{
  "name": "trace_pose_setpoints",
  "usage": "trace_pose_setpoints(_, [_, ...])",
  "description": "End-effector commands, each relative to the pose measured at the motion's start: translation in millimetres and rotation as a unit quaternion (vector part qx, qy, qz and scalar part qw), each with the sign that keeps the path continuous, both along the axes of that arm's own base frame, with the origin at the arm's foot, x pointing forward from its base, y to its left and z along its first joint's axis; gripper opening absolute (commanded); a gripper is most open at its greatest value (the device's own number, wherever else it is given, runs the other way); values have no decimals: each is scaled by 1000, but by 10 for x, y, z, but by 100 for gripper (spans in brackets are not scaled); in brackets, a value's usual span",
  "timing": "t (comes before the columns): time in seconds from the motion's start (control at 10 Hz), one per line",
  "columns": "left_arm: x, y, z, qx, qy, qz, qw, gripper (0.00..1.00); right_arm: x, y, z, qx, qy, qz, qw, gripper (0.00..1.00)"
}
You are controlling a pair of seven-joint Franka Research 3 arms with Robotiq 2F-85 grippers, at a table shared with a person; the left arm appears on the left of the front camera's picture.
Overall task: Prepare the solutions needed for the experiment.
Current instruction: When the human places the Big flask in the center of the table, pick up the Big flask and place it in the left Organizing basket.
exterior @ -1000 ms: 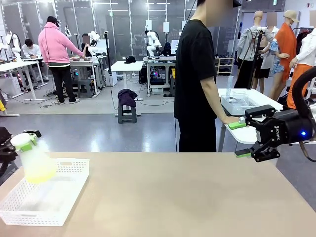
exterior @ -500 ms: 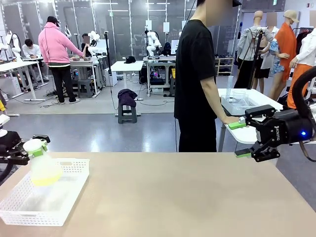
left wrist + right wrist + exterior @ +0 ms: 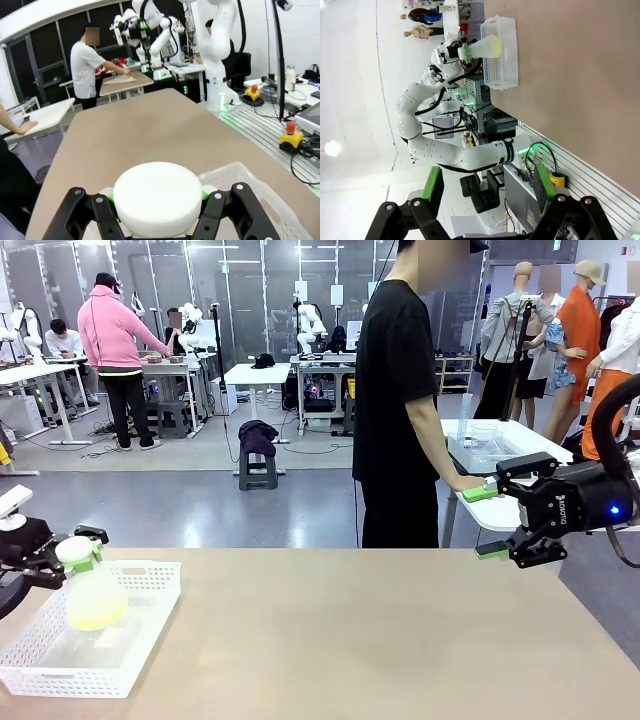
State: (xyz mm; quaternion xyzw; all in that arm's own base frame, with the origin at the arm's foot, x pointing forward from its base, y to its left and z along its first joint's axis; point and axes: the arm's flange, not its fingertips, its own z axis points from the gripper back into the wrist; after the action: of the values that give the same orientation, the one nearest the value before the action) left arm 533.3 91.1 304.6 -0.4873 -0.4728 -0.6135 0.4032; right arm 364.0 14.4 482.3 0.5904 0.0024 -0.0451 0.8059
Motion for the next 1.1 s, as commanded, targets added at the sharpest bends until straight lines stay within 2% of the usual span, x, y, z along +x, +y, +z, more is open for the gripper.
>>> trace_pose_setpoints(0.0, [-225, 69, -416, 19, -21, 7, 1000, 6, 14, 13, 6, 8, -6, -1, 1000, 90])
trace_pose_setpoints(0.1, [-158, 54, -452, 19, -9, 10, 1000, 6, 14, 13, 6, 8, -6, -1, 1000, 90])
trace_pose_setpoints(0.2, [22, 28, -84, 11, 1, 5, 1000, 6, 14, 13, 6, 8, -6, -1, 1000, 90])
trace_pose_setpoints(0.3, [22, 28, -84, 11, 1, 5, 1000, 6, 14, 13, 6, 8, -6, -1, 1000, 90])
trace_pose_setpoints(0.4, [34, 48, -165, 14, 6, 9, 1000, 21, 14, 13, 6, 8, -6, -1, 1000, 90])
trace_pose_setpoints(0.7, [199, 43, -232, 3, 14, 14, 1000, 21, 14, 13, 6, 8, -6, -1, 1000, 90])
trace_pose_setpoints(1.0, [236, 7, -263, -2, 19, -3, 1000, 21, 14, 13, 6, 8, -6, -1, 1000, 90])
